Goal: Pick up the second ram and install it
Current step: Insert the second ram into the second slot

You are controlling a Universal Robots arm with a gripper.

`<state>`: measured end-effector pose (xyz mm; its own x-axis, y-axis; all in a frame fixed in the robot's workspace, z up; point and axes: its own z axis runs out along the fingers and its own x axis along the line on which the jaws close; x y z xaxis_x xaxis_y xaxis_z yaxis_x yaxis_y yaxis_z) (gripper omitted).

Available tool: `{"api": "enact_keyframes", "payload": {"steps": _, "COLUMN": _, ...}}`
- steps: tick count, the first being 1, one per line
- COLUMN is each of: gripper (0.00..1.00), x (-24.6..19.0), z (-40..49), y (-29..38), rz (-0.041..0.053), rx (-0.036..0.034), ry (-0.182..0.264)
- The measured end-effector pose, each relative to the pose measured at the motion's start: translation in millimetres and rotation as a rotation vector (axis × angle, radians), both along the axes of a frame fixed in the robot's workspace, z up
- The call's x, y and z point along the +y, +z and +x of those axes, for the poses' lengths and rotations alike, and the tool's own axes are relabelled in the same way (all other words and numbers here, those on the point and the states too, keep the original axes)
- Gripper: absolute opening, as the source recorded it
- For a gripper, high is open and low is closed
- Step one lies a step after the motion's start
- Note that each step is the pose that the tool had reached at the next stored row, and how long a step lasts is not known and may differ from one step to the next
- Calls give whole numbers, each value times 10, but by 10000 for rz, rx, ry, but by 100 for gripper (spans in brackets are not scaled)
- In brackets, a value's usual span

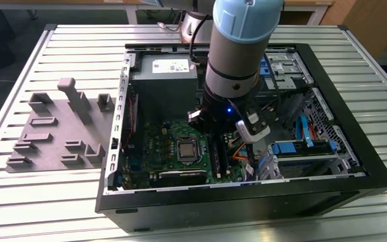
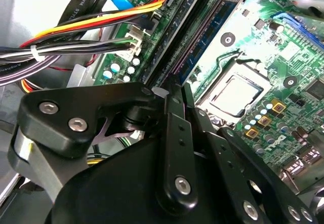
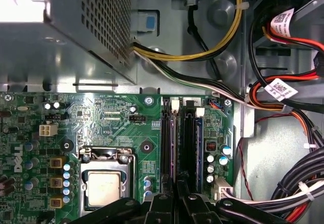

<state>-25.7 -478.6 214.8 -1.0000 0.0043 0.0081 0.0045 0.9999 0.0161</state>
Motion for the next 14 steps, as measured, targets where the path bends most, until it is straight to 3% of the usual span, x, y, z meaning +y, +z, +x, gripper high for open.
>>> {"api": "enact_keyframes", "payload": {"steps": 7, "gripper": 14, "x": -6, "z": 8, "y": -1, "rz": 2, "rx": 2, "ry": -136}}
{"api": "enact_keyframes", "payload": {"steps": 14, "gripper": 14, "x": -7, "z": 9, "y": -42, "rz": 10, "rx": 3, "ry": -146}}
